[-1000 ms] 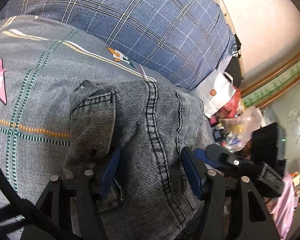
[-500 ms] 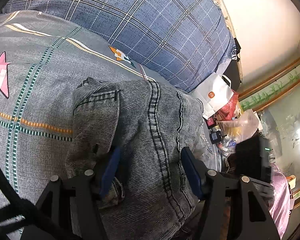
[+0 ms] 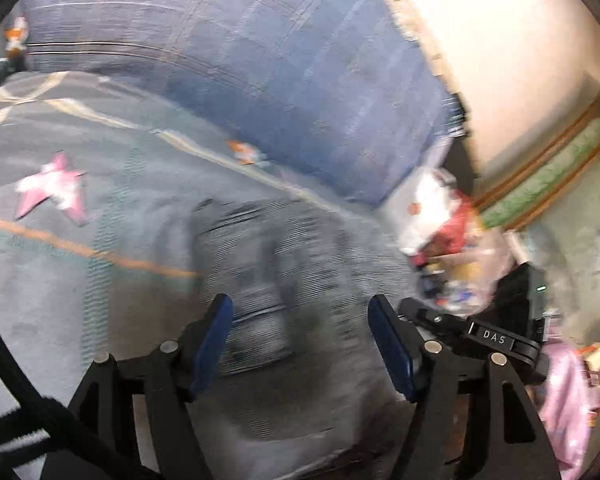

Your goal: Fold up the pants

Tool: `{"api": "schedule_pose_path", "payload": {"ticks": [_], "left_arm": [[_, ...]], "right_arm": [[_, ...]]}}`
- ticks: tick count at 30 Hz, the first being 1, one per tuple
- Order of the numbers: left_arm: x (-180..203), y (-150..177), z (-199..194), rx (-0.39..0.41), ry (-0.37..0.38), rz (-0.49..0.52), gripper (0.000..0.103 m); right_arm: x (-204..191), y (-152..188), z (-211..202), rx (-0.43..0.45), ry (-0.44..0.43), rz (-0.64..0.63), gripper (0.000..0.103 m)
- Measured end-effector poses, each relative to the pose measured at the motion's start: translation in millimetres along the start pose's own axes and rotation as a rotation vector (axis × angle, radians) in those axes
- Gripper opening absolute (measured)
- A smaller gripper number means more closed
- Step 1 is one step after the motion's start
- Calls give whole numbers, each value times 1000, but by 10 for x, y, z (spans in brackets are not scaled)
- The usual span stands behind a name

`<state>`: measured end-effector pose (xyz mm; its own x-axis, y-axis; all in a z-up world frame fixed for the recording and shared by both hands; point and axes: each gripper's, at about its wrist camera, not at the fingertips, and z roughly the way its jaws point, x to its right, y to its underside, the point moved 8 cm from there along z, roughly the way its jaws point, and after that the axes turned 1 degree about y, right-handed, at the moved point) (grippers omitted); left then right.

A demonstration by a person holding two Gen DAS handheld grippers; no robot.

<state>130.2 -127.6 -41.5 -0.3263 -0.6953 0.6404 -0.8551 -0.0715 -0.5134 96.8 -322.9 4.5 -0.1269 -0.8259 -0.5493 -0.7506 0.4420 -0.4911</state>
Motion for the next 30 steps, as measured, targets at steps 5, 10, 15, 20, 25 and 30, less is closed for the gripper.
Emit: {"api": "schedule_pose_path", "payload": {"ticks": [5, 10, 15, 20, 25, 30], "left_arm": [[-217, 315, 396, -144, -59, -38, 71], [-344, 244, 569, -209, 63, -190, 72], [-261, 155, 739, -277, 7, -151, 52], [-367, 17, 522, -255, 12, -164, 26], [-408, -443, 177, -189, -72, -50, 24], [-630, -951, -82, -115, -183, 28, 24]], "right_arm": [[257, 240, 559, -138, 293, -74, 10], [194, 231, 618, -125, 389, -142, 9], [318, 237, 643, -146, 346, -78, 10], [228, 187, 675, -124, 329, -140, 10], [-152, 75, 703, -115, 245, -166, 10], [-686, -202, 979, -145, 146, -222, 10]]}}
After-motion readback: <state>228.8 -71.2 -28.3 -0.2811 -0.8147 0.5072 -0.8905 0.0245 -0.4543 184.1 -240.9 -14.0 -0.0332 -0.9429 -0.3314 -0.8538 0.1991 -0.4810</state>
